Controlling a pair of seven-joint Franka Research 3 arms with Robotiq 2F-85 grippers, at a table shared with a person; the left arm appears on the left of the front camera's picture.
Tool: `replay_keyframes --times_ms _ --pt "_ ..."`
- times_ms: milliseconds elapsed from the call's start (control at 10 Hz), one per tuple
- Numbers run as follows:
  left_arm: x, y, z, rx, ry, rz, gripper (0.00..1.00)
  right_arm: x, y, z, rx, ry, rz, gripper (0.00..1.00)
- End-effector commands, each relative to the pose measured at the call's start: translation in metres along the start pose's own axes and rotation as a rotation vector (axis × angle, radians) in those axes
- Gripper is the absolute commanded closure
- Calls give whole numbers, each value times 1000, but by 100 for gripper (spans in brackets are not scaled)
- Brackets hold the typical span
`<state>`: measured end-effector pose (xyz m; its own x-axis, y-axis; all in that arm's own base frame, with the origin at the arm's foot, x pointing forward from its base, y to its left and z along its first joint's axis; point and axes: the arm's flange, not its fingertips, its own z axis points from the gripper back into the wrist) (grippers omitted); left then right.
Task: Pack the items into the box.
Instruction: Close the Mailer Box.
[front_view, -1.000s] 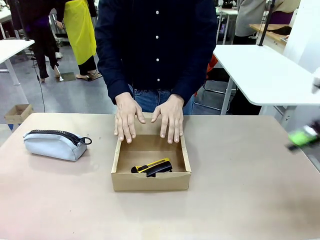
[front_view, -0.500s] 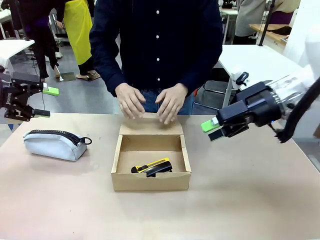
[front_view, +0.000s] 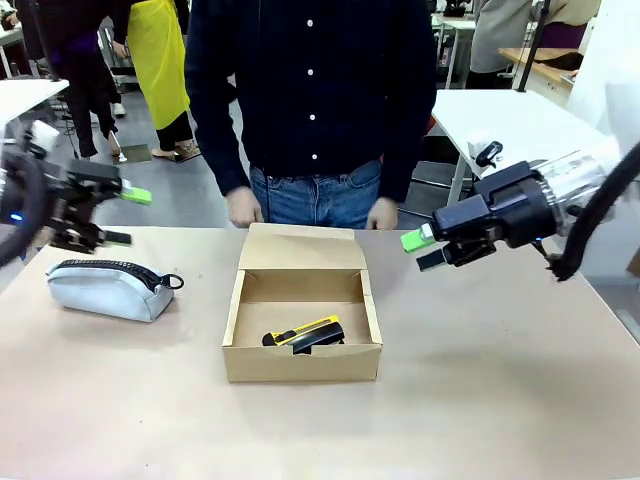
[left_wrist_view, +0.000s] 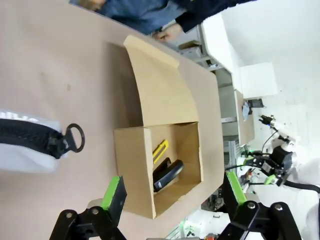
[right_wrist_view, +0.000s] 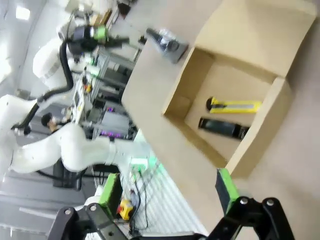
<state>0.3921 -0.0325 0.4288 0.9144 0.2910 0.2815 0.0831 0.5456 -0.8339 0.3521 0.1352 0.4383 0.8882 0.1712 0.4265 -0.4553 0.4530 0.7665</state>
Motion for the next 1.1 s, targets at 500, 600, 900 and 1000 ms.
replay_keyframes --times_ms 500,600,900,1000 --pt "27 42 -107 20 53 62 0 49 -112 -60 48 -185 -185 0" --pt "27 42 -107 20 53 62 0 36 -111 -64 31 -171 -118 0" --pt "28 40 -136 -106 114 53 0 52 -129 -82 54 -149 -158 0" --pt "36 45 -155 -172 111 67 0 64 -148 -86 51 -246 -226 0"
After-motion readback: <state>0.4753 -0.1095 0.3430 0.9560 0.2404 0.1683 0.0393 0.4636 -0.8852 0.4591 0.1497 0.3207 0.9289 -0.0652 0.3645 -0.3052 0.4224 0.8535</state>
